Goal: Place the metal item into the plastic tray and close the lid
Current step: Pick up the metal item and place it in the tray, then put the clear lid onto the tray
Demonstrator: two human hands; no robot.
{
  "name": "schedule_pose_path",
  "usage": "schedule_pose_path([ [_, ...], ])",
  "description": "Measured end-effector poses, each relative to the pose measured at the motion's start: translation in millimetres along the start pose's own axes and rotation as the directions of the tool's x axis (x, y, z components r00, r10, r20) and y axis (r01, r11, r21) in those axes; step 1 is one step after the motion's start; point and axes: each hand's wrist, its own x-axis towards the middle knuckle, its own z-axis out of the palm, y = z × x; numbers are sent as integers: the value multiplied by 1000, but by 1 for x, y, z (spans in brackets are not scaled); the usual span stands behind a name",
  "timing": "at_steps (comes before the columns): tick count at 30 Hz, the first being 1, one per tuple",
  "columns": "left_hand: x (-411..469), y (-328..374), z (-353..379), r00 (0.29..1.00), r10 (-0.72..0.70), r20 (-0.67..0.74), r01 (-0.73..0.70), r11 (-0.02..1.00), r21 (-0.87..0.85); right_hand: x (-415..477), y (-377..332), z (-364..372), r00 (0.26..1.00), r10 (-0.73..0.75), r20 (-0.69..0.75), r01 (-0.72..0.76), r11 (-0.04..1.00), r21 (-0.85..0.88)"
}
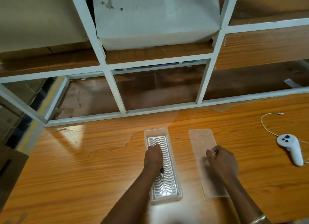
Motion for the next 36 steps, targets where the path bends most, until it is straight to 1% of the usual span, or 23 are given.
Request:
schedule_pose_path([
  [4, -4, 8, -1, 1000, 5, -11, -5, 998, 62, -2, 8, 3, 1000, 28, -12, -28, 999, -26],
  [6, -4, 9, 0, 1000, -6, -8, 7, 997, 78, -3, 12, 6, 1000, 16, -26, -17, 999, -47],
  [10, -2, 8, -2, 1000, -18, 17, 16, 996, 86, -7, 17, 14, 999, -36, -19, 30, 974, -226],
  [14, -4, 7, -4, 1000, -22, 8, 21, 996, 84, -12, 16, 23, 997, 57, 56, -36, 945, -325],
  [16, -7, 7, -6, 1000, -16, 1, 16, 997, 72, -15, 13, 27, 992, 86, 91, -44, 922, -384],
  [18, -11, 4, -9, 1000, -13, -28, 13, 1000, -5, -16, 11, 30, 991, 83, 102, -30, 898, -440],
  [19, -14, 0, -13, 999, -24, -48, 20, 996, -85, -16, 10, 31, 991, 85, 99, -32, 896, -444],
  [22, -27, -19, -29, 989, -64, -134, 13, 938, -347, -14, 5, 31, 988, 119, 99, -68, 906, -418],
  [24, -36, -39, -37, 979, -89, -182, 1, 901, -434, -14, -2, 27, 984, 137, 117, -80, 914, -398],
  [25, -38, -49, -39, 978, -112, -177, 15, 882, -471, -15, -8, 23, 982, 136, 130, -77, 922, -380],
  [27, -39, -67, -40, 979, -161, -122, 70, 838, -542, -19, -25, 16, 982, 109, 154, -53, 943, -328],
  [30, -39, -84, -34, 973, -229, -7, 170, 743, -647, -33, -58, 8, 981, 30, 190, 22, 964, -265],
  [36, -37, -80, -25, 970, -189, 153, 237, 593, -770, -76, -114, 25, 939, -105, 328, 201, 941, -274],
])
